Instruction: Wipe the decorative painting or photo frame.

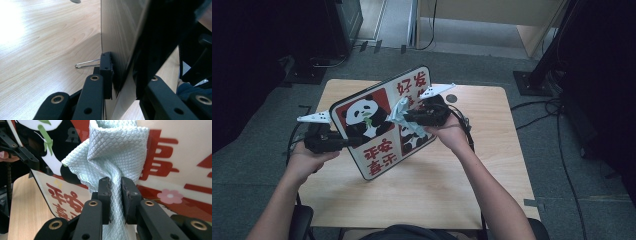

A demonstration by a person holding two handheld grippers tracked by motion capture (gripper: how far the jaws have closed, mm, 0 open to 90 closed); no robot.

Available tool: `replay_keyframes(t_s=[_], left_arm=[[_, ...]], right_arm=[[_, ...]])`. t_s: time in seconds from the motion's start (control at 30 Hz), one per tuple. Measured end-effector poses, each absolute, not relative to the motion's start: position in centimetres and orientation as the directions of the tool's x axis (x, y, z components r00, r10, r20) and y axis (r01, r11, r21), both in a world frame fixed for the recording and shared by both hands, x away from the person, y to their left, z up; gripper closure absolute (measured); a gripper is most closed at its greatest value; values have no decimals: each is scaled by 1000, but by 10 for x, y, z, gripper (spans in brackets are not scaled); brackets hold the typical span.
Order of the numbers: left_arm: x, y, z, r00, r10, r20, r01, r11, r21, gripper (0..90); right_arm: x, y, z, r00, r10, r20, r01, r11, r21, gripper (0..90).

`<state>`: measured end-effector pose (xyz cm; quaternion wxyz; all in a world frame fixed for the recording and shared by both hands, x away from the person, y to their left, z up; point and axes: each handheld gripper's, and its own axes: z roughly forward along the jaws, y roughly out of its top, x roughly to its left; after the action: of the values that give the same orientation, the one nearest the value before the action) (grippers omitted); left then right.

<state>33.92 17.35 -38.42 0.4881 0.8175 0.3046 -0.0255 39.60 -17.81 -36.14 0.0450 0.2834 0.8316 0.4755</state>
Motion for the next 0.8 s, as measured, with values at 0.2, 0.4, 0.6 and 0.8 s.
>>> replay_keyframes(t_s=[0.2,0.4,0.6,0.8], left_arm=[[339,173,-384,813,476,-337,523,-339,782,786],[339,173,-384,813,475,-337,522,-339,783,785],[339,173,-385,813,475,-337,522,-338,783,785],[339,173,-385,813,475,-337,522,-339,783,785]], right_arm=[[395,-179,-371,-834,513,200,435,391,811,793],[393,-182,-384,-827,518,218,455,391,800,793],[390,-183,-396,-821,522,231,471,390,791,793],[387,-184,-411,-815,523,250,492,395,776,793]])
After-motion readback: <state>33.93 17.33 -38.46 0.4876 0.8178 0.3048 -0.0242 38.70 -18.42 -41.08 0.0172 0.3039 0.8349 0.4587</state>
